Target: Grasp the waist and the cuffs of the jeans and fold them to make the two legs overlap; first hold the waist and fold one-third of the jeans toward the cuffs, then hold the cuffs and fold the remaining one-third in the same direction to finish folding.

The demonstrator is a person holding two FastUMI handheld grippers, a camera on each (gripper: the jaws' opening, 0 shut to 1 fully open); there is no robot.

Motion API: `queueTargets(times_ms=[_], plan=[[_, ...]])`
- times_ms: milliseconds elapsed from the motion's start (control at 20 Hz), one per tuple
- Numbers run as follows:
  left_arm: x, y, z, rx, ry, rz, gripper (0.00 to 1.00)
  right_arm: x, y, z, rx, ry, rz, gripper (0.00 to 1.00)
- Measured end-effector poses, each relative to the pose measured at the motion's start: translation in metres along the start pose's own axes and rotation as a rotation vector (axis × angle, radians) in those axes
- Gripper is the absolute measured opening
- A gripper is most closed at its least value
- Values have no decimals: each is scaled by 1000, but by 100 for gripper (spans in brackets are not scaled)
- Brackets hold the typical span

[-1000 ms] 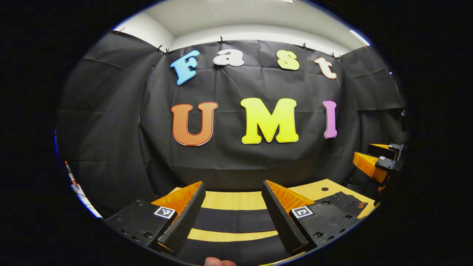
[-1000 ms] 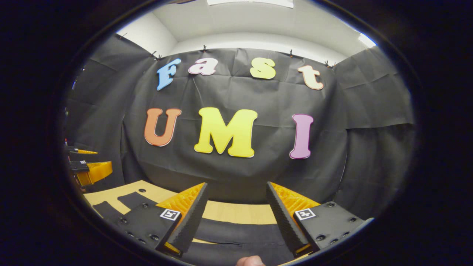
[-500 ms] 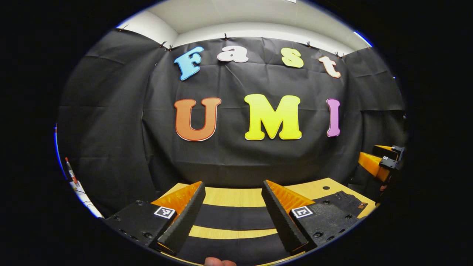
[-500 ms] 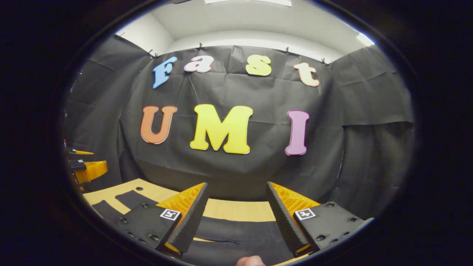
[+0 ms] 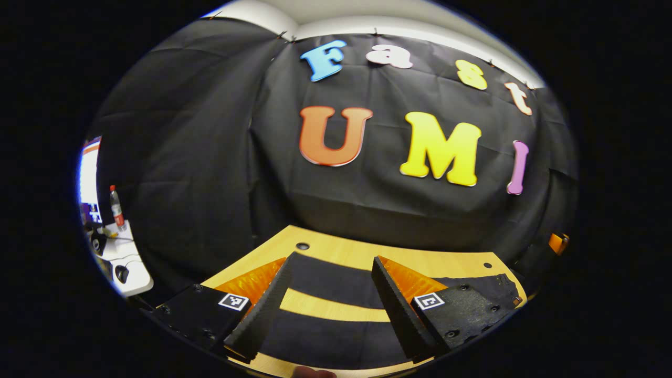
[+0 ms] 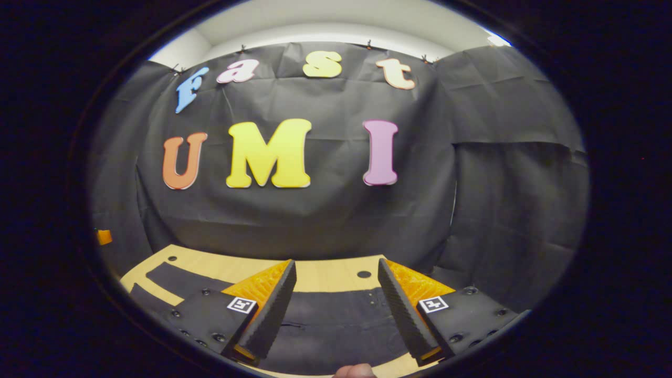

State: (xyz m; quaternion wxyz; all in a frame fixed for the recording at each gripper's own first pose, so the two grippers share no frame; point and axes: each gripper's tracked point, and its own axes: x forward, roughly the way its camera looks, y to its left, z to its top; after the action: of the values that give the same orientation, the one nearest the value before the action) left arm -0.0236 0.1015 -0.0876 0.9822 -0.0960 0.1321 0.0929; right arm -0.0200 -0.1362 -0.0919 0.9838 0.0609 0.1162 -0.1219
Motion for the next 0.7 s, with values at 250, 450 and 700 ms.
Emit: queueTargets(times_ms=[250,450,700], plan=[[-18,68,-71,-259,211,108,99,11,-76,-64,219,236,-64,97],[-36,74,-132,-561,390,108,99,2,-108,-136,398,421,-105,99],[-33,77,-171,-929,494,160,99,-14,-134,-200,653,577,-180,98]])
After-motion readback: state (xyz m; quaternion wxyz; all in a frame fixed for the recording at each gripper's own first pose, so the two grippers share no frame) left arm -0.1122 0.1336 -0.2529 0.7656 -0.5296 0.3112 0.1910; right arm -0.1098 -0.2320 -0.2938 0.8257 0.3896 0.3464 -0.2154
